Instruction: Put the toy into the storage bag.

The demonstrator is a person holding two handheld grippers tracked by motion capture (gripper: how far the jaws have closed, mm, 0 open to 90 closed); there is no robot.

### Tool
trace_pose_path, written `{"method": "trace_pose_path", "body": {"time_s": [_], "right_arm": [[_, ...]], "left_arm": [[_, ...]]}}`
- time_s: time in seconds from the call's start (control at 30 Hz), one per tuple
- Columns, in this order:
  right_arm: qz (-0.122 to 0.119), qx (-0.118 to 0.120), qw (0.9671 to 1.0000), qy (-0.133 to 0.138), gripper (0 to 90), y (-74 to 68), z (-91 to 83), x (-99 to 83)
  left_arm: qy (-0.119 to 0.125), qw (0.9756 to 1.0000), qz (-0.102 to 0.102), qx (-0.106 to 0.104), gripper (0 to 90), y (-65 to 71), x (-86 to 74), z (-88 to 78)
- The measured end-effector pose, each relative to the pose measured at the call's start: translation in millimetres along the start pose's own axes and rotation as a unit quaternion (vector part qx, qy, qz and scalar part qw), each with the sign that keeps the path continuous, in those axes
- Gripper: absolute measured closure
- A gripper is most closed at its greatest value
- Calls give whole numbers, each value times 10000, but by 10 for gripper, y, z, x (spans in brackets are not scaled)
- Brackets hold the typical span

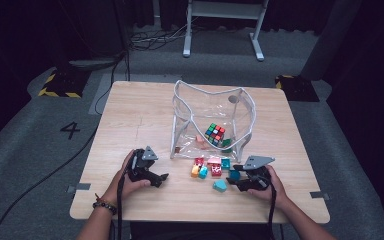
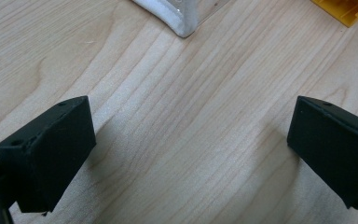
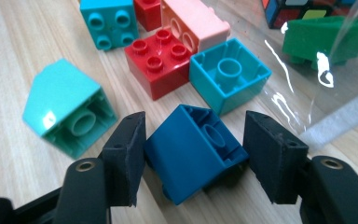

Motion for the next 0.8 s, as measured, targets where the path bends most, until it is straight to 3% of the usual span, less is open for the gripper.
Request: {"method": "trace_pose_path", "body": {"time_s": [0.3,0.5,0.8], "right_arm": [[-48,-88,9999,84,414,124,-159,-29],[60,-140,9999,73,415,218,-198,-72],[266,-149,9992,267,415,356,-330,-61]], "left_arm": [[0,10000,4,6,10,-1,0,-1],[2,10000,5,7,10,-1,0,0],[0,10000,2,7,10,0,0,-1]]}}
Point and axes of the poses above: each handheld gripper's, and its own axes: z roughly forward along the jaws, x roughly out of its top, y roughly to its right, the point moved 3 cm from there along z, roughly forward along the jaws, and after that the axes turned 5 degrees about -x, right-handed, at the moved point
